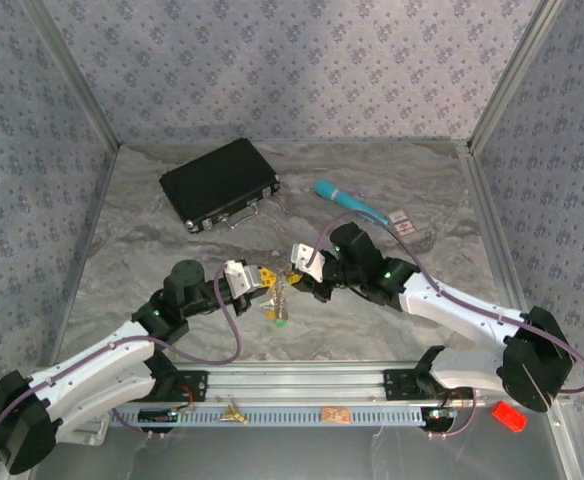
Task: Put the keys on the keyring
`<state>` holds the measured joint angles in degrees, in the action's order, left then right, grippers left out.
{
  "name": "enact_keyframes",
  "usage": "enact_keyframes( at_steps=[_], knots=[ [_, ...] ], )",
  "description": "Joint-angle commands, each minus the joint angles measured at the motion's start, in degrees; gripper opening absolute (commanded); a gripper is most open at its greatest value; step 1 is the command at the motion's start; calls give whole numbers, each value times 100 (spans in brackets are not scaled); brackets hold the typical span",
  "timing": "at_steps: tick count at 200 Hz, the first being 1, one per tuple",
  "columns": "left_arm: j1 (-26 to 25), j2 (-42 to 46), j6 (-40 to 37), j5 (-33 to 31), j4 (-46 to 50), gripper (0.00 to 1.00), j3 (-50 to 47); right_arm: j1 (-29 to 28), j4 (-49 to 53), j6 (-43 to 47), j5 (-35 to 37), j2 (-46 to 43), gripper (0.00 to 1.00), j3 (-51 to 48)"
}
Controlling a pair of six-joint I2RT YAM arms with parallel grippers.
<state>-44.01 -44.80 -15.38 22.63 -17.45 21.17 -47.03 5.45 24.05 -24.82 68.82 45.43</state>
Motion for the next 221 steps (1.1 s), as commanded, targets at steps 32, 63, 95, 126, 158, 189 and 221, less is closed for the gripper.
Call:
enact_keyframes(
  at_steps=[32,63,95,126,158,189,221],
  knots=[
    [-7,-156,-80,-121,160,27,258,-141,837,309,498,-73,0,704],
    [-5,147,8,-367,88,58,99,-229,1152,390,668,208,0,1295],
    [-8,1155,100,-1183,399,89,-107,-399,1190,490,768,779,0,1997],
    [1,2769,209,-2880,844,97,-245,-516,725,461,731,1553,0,2831],
    [-1,4054,189,-4381,1382,99,-72,-569,351,462,671,2488,0,3647],
    [-2,4090,285,-4958,1657,99,128,-603,467,768,837,3101,0,3708],
    [8,3501,429,-5113,1256,99,75,-588,917,1178,1338,3113,0,3030]
  ],
)
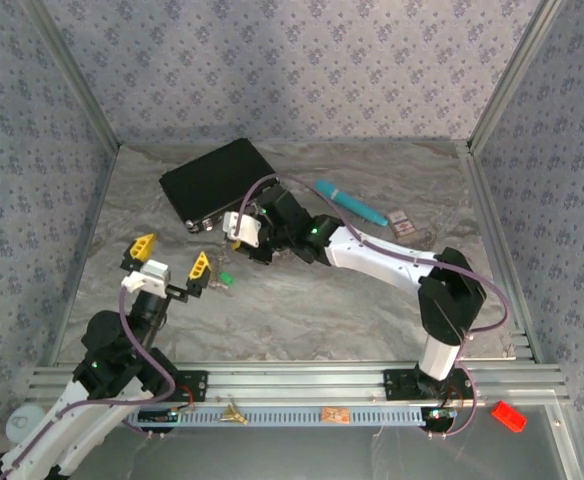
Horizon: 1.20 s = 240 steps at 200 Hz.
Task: Put the keys on the keyring
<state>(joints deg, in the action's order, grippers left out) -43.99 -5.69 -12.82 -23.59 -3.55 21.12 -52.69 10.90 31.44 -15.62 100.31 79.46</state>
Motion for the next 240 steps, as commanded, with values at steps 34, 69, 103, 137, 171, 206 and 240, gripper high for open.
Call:
enact_keyframes(
  at_steps=[34,69,103,137,171,206,240],
  knots=[
    [51,-1195,170,-645,-593,99,43,28,994,768,1194,-276,0,-1209],
    [277,-1871,482,-820,-637,99,102,22,1599,824,2007,-422,0,-1886],
    [783,-2243,1154,-868,-456,99,162,-9,2265,955,2383,-599,28,-2283],
    [1333,-2683,1652,-793,-329,99,268,139,2995,1002,2276,-1148,36,-2435],
    [1816,-3341,1792,-399,-501,99,322,1045,2539,355,1832,-2297,37,-2616],
    [2230,-3944,1578,-370,-1095,99,156,2587,391,-1336,1776,-3686,42,-3491],
    [2837,-4548,1647,5,-1632,100,-17,4014,-1744,-2508,2316,-3939,44,-4708]
  ],
)
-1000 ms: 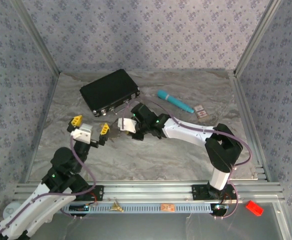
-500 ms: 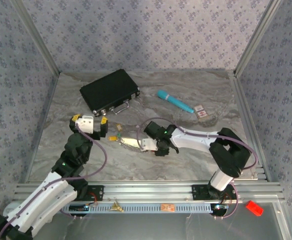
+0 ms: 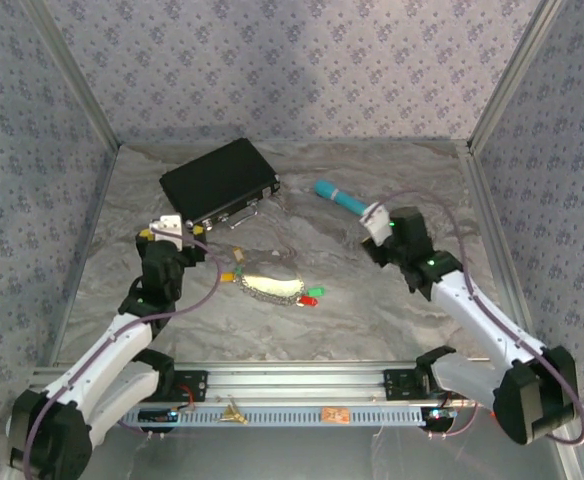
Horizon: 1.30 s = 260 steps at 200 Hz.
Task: Put the keys on the keyring
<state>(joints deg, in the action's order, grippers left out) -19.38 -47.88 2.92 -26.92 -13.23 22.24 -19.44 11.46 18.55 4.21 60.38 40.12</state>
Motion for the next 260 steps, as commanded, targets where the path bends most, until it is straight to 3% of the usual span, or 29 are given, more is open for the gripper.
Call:
enact_keyframes(
  at_steps=[1,36,52,66,83,99,115,127,135,145,154,167,179,190,205,260],
  knots=[
    [396,-355,80,358,-672,100,-131,719,-1873,-1224,334,71,44,-811],
    [921,-1234,167,571,-1477,100,-305,1362,-4699,-1171,38,795,43,-2006],
    [1151,-1603,159,821,-1902,100,-381,1425,-5305,-874,-63,1220,43,-2121],
    [1300,-1933,162,1025,-2215,100,-392,1584,-5115,-934,-480,1533,40,-1959],
    [1426,-2347,108,1188,-2630,100,-396,1712,-5924,-1038,-622,2038,40,-2165],
    [1506,-2675,-71,1293,-2994,99,-378,2123,-5981,-1302,-1175,2128,40,-2188],
    [1599,-2874,-285,1635,-3281,100,-388,2186,-6345,-1401,-1288,2762,41,-2029],
    [1721,-3183,-237,1749,-3687,100,-448,2350,-5597,-1459,-1458,2564,41,-1799],
    [1794,-3429,-172,1800,-3985,100,-487,2361,-6049,-1542,-1473,2715,41,-1882],
    [1842,-3809,-124,1826,-4421,100,-547,2368,-5663,-1505,-1435,2614,42,-1804],
    [1850,-4123,-168,1837,-4853,100,-519,2375,-5921,-1555,-1457,2692,43,-1845],
    [1891,-3886,-168,2034,-3885,99,-236,2367,-5789,-1525,-1430,2665,44,-1812],
    [1902,-4043,-156,1983,-3934,100,-104,2369,-5720,-1528,-1421,2651,45,-1793],
    [1907,-3977,-39,1758,-3317,100,122,2368,-5792,-1550,-1350,2658,45,-1803],
    [1829,-4018,-61,1532,-3603,100,30,2357,-5743,-1565,-1291,2657,46,-1789],
    [1891,-4007,-44,1697,-3455,100,86,2357,-5751,-1571,-1291,2663,47,-1788]
  ],
)
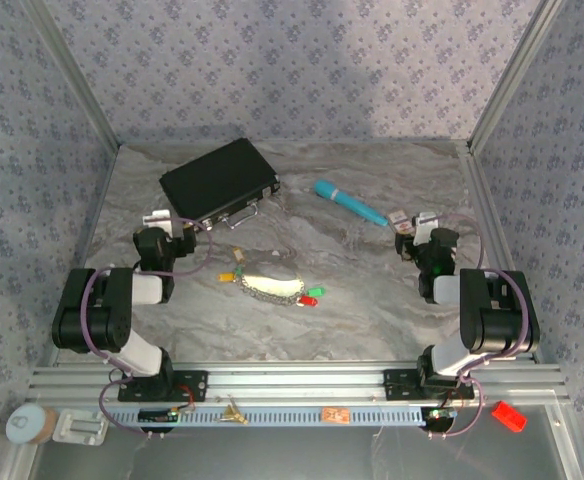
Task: Put the keys on the keyring
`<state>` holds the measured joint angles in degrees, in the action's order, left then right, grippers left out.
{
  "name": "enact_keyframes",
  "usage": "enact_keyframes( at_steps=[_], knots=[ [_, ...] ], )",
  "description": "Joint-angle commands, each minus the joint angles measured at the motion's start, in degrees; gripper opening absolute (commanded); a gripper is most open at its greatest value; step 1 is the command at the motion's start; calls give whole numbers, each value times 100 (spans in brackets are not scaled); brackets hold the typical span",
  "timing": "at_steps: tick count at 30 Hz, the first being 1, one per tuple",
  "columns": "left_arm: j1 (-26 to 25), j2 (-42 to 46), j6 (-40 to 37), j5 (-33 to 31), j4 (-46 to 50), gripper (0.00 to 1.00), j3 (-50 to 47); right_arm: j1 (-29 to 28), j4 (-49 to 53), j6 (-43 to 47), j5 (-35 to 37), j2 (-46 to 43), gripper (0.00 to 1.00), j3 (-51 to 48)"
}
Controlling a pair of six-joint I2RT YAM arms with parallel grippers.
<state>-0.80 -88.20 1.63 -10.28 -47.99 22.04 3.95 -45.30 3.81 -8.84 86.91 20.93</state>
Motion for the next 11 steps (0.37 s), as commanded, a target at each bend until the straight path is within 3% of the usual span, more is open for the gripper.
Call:
enact_keyframes(
  at_steps=[1,5,11],
  knots=[
    [35,29,84,39,23,100,107,14,-75,-99,14,10,47,126],
    [95,2,26,427,167,100,193,10,-76,-94,15,11,48,137],
    [106,7,10,480,134,100,169,10,-71,-97,21,10,55,134]
  ],
)
